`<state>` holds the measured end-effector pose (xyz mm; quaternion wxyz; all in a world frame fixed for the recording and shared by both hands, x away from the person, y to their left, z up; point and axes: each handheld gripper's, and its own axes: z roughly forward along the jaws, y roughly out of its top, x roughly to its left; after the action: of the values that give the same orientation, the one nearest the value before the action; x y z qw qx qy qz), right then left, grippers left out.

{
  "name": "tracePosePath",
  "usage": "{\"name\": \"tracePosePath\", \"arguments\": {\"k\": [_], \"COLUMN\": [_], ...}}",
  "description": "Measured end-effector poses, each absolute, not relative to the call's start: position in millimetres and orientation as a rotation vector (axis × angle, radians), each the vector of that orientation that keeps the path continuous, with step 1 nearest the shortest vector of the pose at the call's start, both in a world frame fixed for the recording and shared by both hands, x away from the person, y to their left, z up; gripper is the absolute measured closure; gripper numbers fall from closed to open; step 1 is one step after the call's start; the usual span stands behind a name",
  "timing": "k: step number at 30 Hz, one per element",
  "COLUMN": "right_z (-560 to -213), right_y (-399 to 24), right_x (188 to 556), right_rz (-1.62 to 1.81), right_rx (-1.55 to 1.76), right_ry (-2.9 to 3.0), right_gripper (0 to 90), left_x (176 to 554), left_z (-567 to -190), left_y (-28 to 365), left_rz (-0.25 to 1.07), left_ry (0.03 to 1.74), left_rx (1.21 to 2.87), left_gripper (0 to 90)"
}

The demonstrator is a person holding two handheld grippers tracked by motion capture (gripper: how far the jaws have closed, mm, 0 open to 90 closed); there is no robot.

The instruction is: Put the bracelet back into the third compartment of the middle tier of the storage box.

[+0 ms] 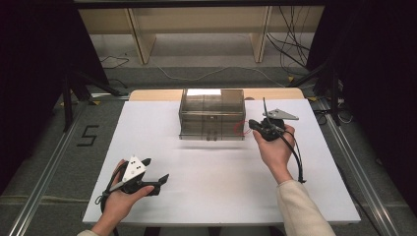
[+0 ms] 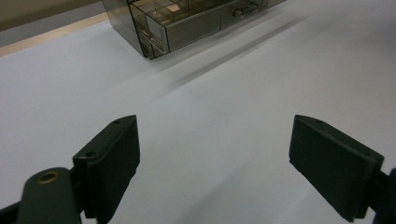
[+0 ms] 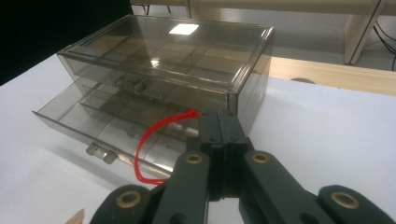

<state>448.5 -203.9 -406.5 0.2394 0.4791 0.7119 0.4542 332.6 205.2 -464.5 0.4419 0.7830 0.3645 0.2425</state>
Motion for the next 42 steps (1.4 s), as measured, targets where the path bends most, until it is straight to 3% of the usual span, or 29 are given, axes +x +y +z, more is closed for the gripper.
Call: {"name": "tracePosePath", "arguments": {"k": [42], "right_z": [-404.1], "right_y": [-182.0], "right_x": [463.4], "right_rz": [1.204], "right_rx": [1.280], "right_ry": [1.993], "right_gripper": [90.0], "left_x": [332.6], "left_z": [-464.7], "left_y": [205.0], "left_rz": [0.600], "left_ry": [0.908], "left_rx": [1.940], "left_gripper": [16.4]}}
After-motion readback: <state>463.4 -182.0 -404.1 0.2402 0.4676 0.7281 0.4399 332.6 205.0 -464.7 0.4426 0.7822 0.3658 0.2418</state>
